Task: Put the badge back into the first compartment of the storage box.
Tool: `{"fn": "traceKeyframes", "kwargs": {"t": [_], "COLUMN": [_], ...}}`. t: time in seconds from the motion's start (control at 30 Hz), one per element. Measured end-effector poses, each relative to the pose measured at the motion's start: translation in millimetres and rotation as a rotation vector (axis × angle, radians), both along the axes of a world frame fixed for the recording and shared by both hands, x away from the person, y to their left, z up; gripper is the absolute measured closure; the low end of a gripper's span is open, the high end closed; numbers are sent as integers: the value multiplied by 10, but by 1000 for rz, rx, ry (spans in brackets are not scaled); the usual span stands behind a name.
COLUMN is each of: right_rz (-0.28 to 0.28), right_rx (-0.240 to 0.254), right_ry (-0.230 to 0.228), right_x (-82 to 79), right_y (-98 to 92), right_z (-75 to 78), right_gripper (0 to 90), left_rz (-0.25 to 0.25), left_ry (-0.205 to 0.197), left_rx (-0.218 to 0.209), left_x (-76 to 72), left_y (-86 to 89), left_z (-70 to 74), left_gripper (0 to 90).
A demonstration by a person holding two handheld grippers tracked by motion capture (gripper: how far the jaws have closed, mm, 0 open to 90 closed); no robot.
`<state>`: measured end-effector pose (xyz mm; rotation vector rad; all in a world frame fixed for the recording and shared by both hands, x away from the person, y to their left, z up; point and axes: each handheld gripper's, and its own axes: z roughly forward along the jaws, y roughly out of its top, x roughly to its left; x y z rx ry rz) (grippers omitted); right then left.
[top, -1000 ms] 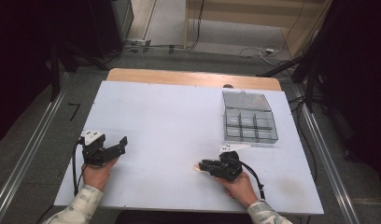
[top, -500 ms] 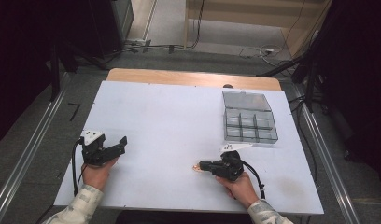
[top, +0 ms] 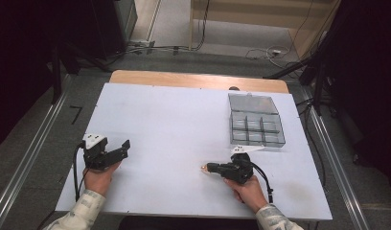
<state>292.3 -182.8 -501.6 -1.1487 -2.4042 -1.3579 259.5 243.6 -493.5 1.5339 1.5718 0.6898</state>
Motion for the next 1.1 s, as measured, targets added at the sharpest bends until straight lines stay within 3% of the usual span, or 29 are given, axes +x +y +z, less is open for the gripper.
{"fn": "traceKeyframes", "kwargs": {"t": [0.4,1.1], "right_rz": [-75,-147], "right_rx": [12,38], "right_ry": [-40,-71], "right_x": [55,184], "right_y": [-122,-267], "right_z": [73,172], "right_gripper": [871,870], "left_rz": [3,2], "left_ry": [1,2], "left_rx": [-1,-2], "left_x": [2,12], "left_y": [2,-4], "left_z": [-1,-11], "left_gripper": [156,155]}}
